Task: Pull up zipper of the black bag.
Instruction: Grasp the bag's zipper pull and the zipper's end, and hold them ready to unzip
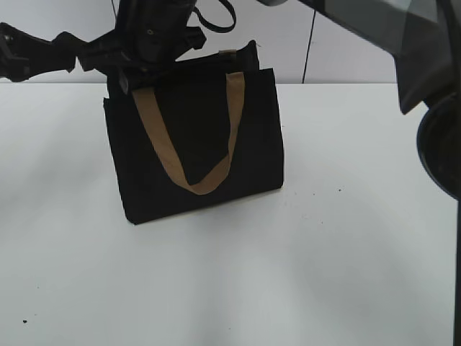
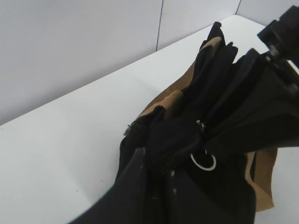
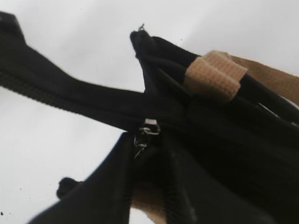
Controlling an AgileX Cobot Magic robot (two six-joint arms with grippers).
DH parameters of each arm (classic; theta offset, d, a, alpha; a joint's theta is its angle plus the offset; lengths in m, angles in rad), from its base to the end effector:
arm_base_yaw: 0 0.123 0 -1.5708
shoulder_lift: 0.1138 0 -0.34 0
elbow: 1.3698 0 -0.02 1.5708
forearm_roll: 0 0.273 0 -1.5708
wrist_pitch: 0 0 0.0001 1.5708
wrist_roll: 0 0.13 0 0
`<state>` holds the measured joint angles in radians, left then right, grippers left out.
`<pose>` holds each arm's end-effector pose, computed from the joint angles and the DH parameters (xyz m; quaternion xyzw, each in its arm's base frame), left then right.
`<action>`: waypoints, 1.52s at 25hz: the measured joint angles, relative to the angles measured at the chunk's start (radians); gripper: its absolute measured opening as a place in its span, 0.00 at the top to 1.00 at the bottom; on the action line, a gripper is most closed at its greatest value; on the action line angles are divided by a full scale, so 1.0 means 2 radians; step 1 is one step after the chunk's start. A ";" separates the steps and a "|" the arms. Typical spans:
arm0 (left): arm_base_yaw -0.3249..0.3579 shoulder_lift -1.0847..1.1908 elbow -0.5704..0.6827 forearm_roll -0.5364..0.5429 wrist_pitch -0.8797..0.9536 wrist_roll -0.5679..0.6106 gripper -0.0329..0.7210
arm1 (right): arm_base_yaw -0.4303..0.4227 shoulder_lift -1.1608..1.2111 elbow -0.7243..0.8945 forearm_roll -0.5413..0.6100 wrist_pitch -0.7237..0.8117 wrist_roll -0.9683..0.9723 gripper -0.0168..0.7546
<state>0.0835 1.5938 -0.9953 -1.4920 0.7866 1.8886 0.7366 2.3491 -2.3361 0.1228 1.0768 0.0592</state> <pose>0.3771 -0.0606 0.2925 0.3173 0.7723 -0.2155 0.5064 0.4389 0.4170 0.2679 -0.3063 0.9079 0.1637 0.2347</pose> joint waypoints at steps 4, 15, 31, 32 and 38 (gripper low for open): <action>0.000 0.000 0.000 0.007 0.000 0.000 0.91 | 0.000 0.001 0.000 -0.015 -0.001 0.001 0.96; 0.001 0.000 0.000 0.037 -0.014 0.000 0.91 | -0.001 -0.039 0.000 -0.035 0.002 -0.003 1.00; 0.002 0.000 0.000 0.093 -0.023 -0.055 0.90 | -0.033 -0.091 0.000 -0.033 0.045 -0.030 0.48; 0.002 0.000 0.000 0.103 -0.022 -0.065 0.90 | -0.037 -0.094 0.000 -0.033 0.048 -0.030 0.45; 0.002 0.000 0.000 0.126 -0.019 -0.087 0.89 | -0.053 -0.113 0.000 -0.033 0.058 -0.030 0.42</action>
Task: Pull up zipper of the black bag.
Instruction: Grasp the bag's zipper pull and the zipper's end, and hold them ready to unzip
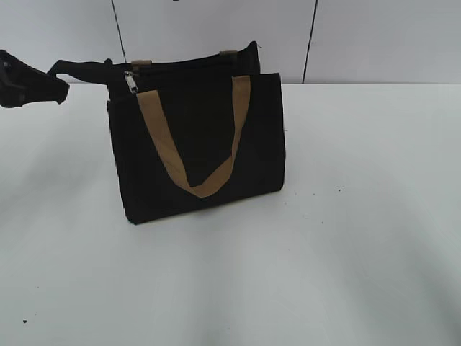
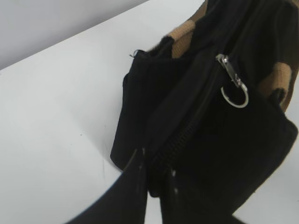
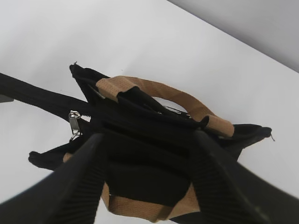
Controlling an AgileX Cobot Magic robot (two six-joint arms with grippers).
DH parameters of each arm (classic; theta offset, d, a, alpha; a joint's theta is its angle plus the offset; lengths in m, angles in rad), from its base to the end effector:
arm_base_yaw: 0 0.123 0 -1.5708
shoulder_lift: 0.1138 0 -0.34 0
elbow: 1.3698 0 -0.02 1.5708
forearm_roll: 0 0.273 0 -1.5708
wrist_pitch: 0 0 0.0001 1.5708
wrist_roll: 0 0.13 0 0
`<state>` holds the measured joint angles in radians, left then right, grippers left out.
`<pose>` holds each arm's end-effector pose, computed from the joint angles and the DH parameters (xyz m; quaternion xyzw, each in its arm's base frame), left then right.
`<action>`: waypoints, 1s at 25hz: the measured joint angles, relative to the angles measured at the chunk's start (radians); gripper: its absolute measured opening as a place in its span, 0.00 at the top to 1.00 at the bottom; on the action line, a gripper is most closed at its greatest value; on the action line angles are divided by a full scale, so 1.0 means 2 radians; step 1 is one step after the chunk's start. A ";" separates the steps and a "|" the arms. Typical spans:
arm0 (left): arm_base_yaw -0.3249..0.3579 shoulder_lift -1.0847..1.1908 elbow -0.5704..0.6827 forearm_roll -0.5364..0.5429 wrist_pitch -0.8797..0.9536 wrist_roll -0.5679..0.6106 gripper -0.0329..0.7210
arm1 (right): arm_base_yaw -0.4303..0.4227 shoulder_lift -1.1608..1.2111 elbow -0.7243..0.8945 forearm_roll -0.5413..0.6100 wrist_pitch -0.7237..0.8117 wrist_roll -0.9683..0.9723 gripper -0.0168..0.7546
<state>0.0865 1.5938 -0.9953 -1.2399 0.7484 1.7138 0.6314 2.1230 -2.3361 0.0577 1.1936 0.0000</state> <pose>0.3691 -0.0520 0.2720 0.3376 0.8135 -0.1850 0.4360 0.4368 0.3281 0.3890 -0.2917 0.8965 0.1305 0.3068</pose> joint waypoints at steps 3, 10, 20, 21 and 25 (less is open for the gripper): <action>0.000 0.000 0.000 -0.001 0.003 -0.001 0.88 | -0.001 -0.001 0.000 0.015 0.003 -0.019 0.42; 0.000 -0.019 0.000 -0.007 -0.001 -0.001 0.88 | 0.001 0.024 0.000 0.060 0.007 -0.045 0.42; 0.000 -0.021 0.000 -0.013 -0.003 -0.001 0.88 | 0.042 0.049 0.000 0.067 -0.008 -0.070 0.42; 0.000 -0.022 0.000 -0.014 -0.003 -0.001 0.88 | 0.047 0.057 0.000 0.062 -0.009 -0.064 0.42; 0.000 -0.034 0.000 -0.041 -0.001 -0.001 0.88 | 0.057 0.075 0.000 0.044 -0.017 -0.030 0.42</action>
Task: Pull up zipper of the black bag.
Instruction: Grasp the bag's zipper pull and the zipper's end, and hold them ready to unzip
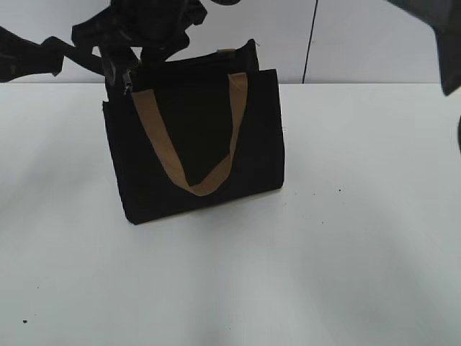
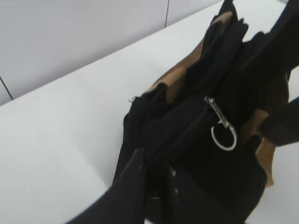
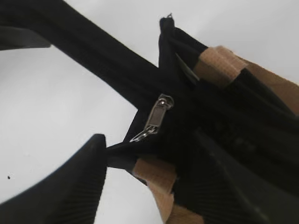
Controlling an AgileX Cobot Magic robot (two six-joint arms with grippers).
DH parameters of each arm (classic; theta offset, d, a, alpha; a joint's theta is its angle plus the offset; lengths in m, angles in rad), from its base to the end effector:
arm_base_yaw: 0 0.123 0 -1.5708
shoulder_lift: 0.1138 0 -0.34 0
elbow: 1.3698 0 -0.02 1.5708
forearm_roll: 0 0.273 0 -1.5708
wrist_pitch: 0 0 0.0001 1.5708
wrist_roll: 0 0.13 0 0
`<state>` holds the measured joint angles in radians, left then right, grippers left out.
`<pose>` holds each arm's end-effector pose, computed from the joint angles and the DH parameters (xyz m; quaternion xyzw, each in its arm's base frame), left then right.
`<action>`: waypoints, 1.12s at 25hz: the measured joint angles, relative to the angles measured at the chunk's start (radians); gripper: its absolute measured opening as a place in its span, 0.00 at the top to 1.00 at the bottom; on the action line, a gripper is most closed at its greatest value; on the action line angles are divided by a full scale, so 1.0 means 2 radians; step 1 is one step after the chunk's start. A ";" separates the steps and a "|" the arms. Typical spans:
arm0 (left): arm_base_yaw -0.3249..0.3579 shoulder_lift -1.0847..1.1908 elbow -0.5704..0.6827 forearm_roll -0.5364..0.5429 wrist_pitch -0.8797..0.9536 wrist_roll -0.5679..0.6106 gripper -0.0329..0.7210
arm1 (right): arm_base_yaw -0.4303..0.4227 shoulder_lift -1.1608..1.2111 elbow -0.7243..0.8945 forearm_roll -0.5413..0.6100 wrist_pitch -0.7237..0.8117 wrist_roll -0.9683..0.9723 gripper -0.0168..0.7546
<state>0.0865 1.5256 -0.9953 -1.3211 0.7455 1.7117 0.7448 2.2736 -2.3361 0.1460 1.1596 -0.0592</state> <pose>0.3615 -0.0545 0.3026 0.3129 0.7971 -0.1902 0.4802 0.4174 0.4084 0.3074 -0.3662 0.8857 0.1609 0.2357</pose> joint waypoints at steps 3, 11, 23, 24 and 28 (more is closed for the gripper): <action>0.000 -0.004 0.000 -0.017 0.007 0.000 0.88 | 0.001 0.007 0.000 -0.008 -0.009 0.012 0.42; 0.000 -0.007 0.000 -0.026 0.031 0.000 0.88 | 0.005 0.024 0.000 -0.040 -0.021 0.069 0.42; 0.000 -0.016 0.000 -0.034 0.068 -0.001 0.88 | 0.005 0.034 0.000 -0.060 -0.031 0.114 0.62; 0.000 -0.016 0.000 -0.034 0.068 -0.001 0.88 | 0.005 0.034 0.000 -0.060 -0.031 0.114 0.67; 0.000 -0.016 0.000 -0.025 0.058 -0.001 0.88 | 0.005 0.034 0.000 -0.058 -0.028 0.109 0.91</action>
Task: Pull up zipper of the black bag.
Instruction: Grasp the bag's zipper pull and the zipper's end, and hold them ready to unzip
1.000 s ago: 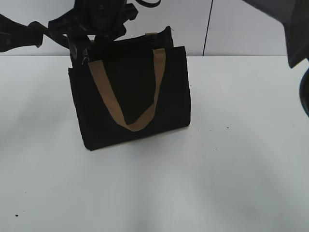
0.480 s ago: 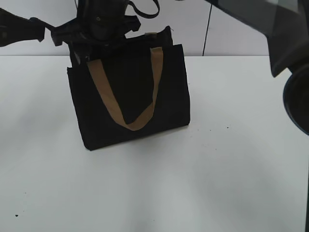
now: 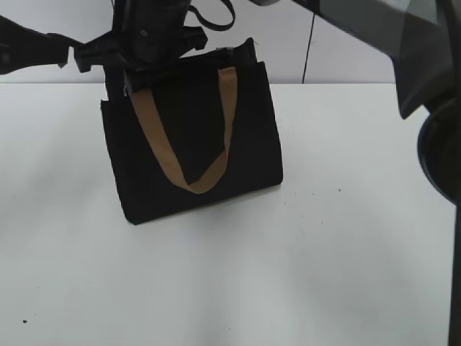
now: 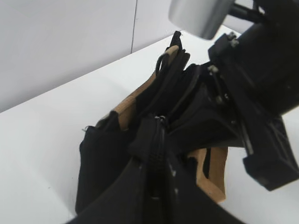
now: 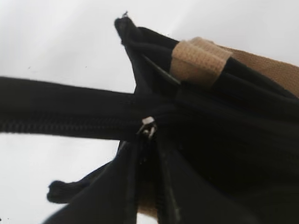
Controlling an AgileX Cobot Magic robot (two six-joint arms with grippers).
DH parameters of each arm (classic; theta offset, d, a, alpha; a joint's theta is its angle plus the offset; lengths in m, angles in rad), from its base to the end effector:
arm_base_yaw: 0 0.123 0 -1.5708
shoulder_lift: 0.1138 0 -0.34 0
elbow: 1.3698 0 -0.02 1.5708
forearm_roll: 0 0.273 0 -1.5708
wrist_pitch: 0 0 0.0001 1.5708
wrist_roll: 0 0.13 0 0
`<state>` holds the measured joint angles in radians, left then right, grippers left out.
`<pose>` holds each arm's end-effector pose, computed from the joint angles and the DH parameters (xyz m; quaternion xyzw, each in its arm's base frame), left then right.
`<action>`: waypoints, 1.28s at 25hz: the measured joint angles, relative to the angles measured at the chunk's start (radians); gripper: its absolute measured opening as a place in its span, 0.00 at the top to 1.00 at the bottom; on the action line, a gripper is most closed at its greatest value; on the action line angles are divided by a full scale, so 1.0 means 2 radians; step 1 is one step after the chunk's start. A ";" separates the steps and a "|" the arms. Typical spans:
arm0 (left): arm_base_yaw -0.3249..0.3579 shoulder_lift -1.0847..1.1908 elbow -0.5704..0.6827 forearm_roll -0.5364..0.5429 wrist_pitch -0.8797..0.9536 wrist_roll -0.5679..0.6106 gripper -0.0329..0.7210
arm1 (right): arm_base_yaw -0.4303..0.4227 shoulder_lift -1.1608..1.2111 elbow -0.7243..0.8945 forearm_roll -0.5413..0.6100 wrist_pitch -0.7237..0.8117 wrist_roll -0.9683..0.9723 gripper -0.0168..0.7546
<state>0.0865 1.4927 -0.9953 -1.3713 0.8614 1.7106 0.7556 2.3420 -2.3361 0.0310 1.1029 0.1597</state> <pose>0.3473 -0.0670 0.3206 0.3241 0.7706 -0.2439 0.4916 0.4353 0.4150 0.2695 -0.2797 0.9209 0.1334 0.2365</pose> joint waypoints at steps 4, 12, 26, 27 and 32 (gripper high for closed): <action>0.000 0.000 0.000 0.033 -0.034 0.000 0.88 | 0.001 -0.005 0.000 0.000 0.008 -0.016 0.94; 0.000 0.007 0.000 0.053 -0.068 -0.001 0.88 | 0.000 -0.050 0.000 -0.007 0.024 -0.038 0.99; -0.003 0.010 0.000 0.082 -0.071 -0.034 0.88 | -0.083 -0.062 0.000 0.006 0.059 -0.048 0.99; -0.003 0.010 0.000 0.089 -0.073 -0.040 0.88 | -0.090 -0.062 0.000 0.006 0.061 -0.049 0.99; -0.003 0.010 0.000 0.101 -0.077 -0.048 0.89 | -0.127 -0.062 0.000 0.004 0.067 -0.051 0.99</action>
<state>0.0796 1.5131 -0.9953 -1.1697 0.7067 1.6151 0.5024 2.2185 -2.3352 0.0385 1.2375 0.0573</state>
